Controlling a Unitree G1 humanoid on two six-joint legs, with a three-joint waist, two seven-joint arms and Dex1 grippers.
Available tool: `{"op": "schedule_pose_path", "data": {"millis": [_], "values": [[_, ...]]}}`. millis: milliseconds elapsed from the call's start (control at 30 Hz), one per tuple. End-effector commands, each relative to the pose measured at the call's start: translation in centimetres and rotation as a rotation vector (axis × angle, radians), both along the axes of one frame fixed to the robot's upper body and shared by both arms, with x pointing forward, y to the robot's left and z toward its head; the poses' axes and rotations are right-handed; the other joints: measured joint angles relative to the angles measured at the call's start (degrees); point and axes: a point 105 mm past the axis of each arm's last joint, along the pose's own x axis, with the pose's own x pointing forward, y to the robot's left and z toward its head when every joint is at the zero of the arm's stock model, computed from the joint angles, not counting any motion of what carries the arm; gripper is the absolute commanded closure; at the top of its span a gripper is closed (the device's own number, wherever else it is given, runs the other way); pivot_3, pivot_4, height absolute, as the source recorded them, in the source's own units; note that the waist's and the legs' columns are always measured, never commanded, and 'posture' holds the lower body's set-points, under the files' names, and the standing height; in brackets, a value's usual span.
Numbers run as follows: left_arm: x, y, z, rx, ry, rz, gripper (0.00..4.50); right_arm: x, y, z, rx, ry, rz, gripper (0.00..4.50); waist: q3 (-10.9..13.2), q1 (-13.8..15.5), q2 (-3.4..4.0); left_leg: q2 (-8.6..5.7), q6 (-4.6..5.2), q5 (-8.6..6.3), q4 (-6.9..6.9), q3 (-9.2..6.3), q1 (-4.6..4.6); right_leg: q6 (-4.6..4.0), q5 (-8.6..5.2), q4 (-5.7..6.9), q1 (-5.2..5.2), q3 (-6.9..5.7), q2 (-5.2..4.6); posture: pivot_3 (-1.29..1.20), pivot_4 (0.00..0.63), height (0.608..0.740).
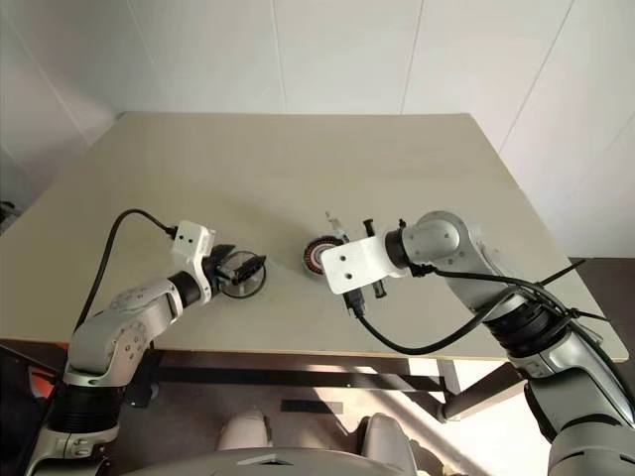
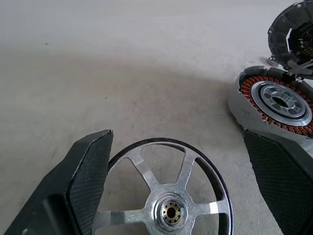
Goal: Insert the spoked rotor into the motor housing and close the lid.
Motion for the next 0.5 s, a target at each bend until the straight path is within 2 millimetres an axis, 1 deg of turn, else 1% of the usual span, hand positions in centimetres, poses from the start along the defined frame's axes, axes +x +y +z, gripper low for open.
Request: {"op": "schedule_pose_path", "data": {"millis": [33,100,133,200,267,333,433,500], "values": [[0.2,-0.1,1.3,0.004,-0.049,-0.01,0.0,1.3,-0.6,-1.0,-0.034,-0.026,-0.052,3.23,0.0,-0.12,0.0,0.0,0.0,0.0,0.0,0.0,0.0,0.0,0.0,0.02,0.0,0.0,0.0,0.0,0.0,0.74],[0.2,-0.1,1.3,0.004,-0.048,-0.009,0.0,1.9,-0.9,-1.3,-0.049,-0.044,-0.077,3.23,0.0,-0.23,0.0,0.0,-0.01,0.01,0.0,0.0,0.0,0.0,0.0,0.04,0.02,0.01,0.01,0.0,0.0,0.74],[0.2,0.0,1.3,0.004,-0.048,-0.008,0.0,2.2,-1.1,-1.1,-0.049,-0.06,-0.088,3.23,0.0,-0.22,0.0,0.0,-0.02,0.01,0.0,0.0,-0.01,0.0,0.0,0.05,0.01,0.01,0.01,0.0,0.0,0.74],[0.2,0.1,1.3,0.004,-0.048,-0.004,0.0,3.0,-1.0,0.6,-0.013,-0.105,-0.11,3.23,0.0,-0.22,0.0,0.0,-0.02,0.02,0.0,0.0,-0.01,0.0,0.0,0.05,0.01,0.01,0.01,0.0,0.0,0.74],[0.2,0.1,1.3,0.004,-0.048,-0.001,0.0,3.3,-1.1,1.7,0.007,-0.125,-0.123,3.23,0.0,-0.26,0.0,0.0,-0.02,0.02,0.0,0.0,-0.03,0.0,0.0,0.05,-0.01,0.02,0.02,0.0,0.0,0.74],[0.2,0.0,1.3,0.003,-0.049,-0.001,0.0,3.8,-1.8,1.3,-0.022,-0.136,-0.145,3.23,0.0,-0.21,0.0,0.0,-0.01,0.01,0.0,0.0,-0.02,0.0,0.0,0.04,-0.01,0.01,0.02,0.0,0.0,0.74],[0.4,-0.1,1.4,0.001,-0.055,-0.003,0.0,5.6,-4.1,-0.4,-0.106,-0.162,-0.235,3.23,-0.05,-0.05,-0.08,0.0,0.01,0.01,0.0,0.0,-0.01,-0.01,0.0,0.01,0.02,0.0,0.01,0.0,0.0,0.74],[0.4,-0.1,1.5,0.001,-0.057,-0.004,0.0,6.4,-5.0,-1.0,-0.135,-0.179,-0.27,3.23,-0.04,-0.02,-0.07,0.0,0.03,0.0,0.12,-0.01,0.0,-0.01,0.0,0.0,0.0,-0.02,-0.01,0.0,0.0,0.74]]}}
